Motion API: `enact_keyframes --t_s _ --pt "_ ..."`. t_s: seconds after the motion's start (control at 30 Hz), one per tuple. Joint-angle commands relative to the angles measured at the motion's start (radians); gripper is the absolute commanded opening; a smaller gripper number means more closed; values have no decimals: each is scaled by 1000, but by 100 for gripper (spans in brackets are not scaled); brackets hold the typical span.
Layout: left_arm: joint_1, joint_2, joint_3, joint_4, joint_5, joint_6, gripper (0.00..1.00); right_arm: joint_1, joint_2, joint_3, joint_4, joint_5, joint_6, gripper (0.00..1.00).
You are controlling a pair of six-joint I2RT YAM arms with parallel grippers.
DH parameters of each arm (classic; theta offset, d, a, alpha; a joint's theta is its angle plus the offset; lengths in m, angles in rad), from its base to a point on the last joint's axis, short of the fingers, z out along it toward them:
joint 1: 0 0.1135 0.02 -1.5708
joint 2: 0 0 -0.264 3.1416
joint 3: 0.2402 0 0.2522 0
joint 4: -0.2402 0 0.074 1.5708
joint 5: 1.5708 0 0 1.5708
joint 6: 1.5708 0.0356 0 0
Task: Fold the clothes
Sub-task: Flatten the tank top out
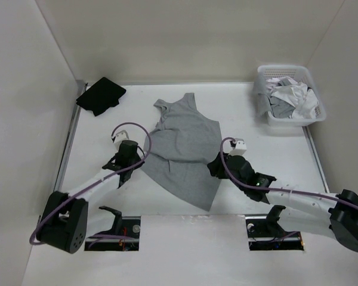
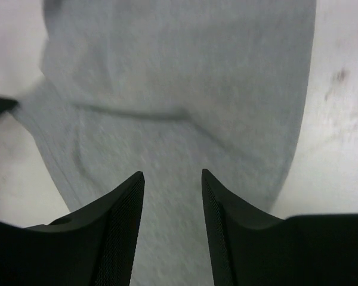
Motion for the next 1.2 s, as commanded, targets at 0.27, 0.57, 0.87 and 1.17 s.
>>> enact_keyframes --t_s 0.27,0.57,0.87,1.17 --pt "-80 -434 -27 -208 -52 -96 2 164 105 82 -489 67 273 39" --pt "-97 -469 -80 -162 -17 -99 2 124 351 212 -480 124 253 26" --pt "-100 -513 -157 -127 -12 -179 2 -177 539 403 -226 141 -17 7" --pt "-63 -575 -160 -124 -47 -180 3 -85 254 165 -337 118 133 49"
